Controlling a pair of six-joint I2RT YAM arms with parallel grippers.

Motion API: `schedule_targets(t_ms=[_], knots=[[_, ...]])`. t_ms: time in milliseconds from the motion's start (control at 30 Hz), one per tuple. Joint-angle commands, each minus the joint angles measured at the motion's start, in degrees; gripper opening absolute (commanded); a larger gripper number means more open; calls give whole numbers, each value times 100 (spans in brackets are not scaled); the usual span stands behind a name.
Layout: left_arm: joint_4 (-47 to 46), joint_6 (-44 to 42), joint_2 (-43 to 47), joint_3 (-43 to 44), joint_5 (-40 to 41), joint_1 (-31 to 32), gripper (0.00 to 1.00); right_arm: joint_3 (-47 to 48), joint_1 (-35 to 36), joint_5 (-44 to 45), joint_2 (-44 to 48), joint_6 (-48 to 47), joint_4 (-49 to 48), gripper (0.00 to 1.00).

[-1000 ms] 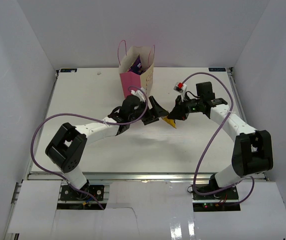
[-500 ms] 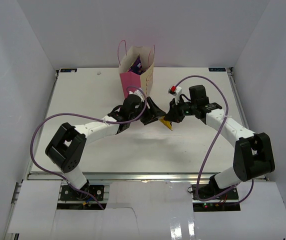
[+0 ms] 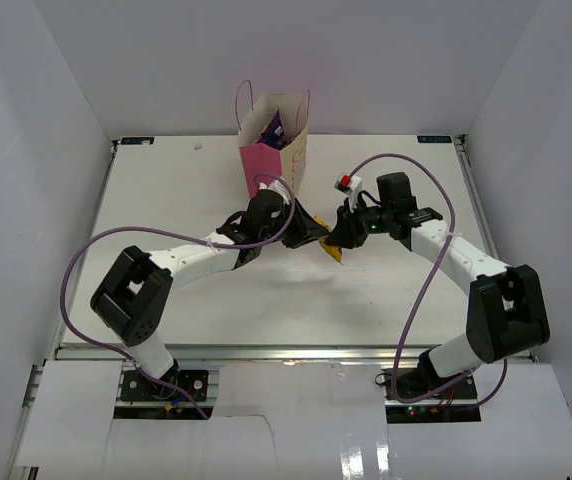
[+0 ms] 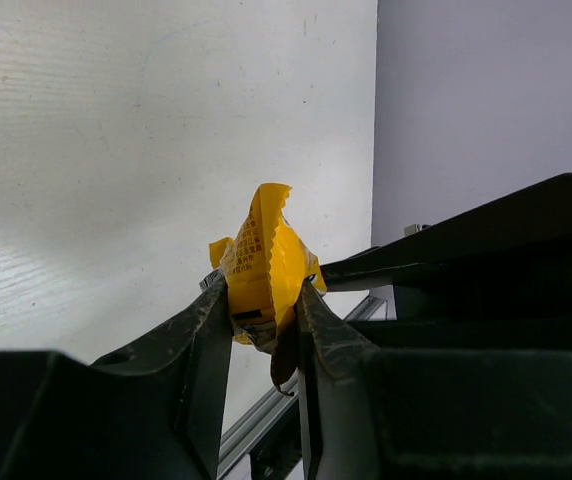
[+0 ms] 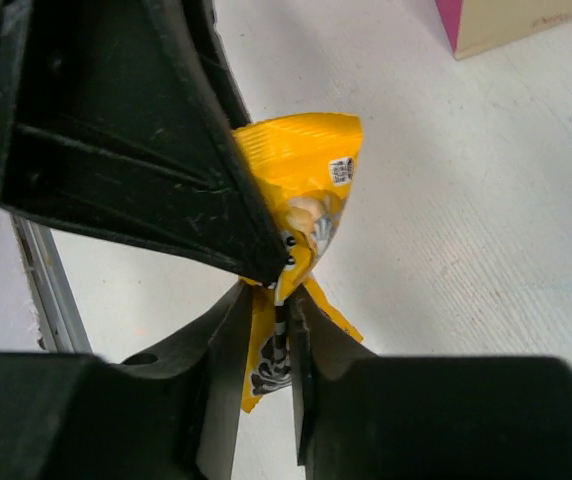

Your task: Place the snacks into the paper bag

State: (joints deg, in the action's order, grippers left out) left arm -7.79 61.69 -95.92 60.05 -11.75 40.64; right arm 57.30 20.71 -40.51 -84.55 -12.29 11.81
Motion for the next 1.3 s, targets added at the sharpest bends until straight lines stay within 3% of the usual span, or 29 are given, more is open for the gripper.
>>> schedule_targets(t_ms=[0,167,367,500,667,833,1033,1167,1200,1233,1267], knots=[[-38,-175,354,7,208,-21,15,44,74,-484,220,-71,-110,29],[233,-762,661,59,471,-48,6,167,65,-554,237,-299,31,60],[1314,-1755,1268,489,1086,-302,5,440,-251,-1062,430,-992,707,79],[1902,-2756,1620,1217,1446,-609,5,546,-751,-1293,606,-1608,1252,80],[2080,-3549,1296,2474,1887,-1083,5,318,-1252,-1249,773,-1934,1464,80],[2124,-3962,119,4170,1772,-1480,6,124,-1491,-1257,940,-2040,1552,80],[2457,-4226,-1252,6025,1807,-1515,10,62,-1693,-1161,1090,-2084,1622,80],[2625,-4174,-1772,6475,1755,-1524,28,97,-1912,-1099,1152,-2154,1763,81],[2625,-4122,-1772,6493,1703,-1524,37,115,-1948,-1082,1160,-2189,1806,81],[2625,-4104,-1746,6475,1650,-1524,57,124,-1983,-1047,1178,-2216,1868,81],[2660,-4069,-1676,6467,1649,-1524,66,141,-2009,-1003,1178,-2225,1877,82]])
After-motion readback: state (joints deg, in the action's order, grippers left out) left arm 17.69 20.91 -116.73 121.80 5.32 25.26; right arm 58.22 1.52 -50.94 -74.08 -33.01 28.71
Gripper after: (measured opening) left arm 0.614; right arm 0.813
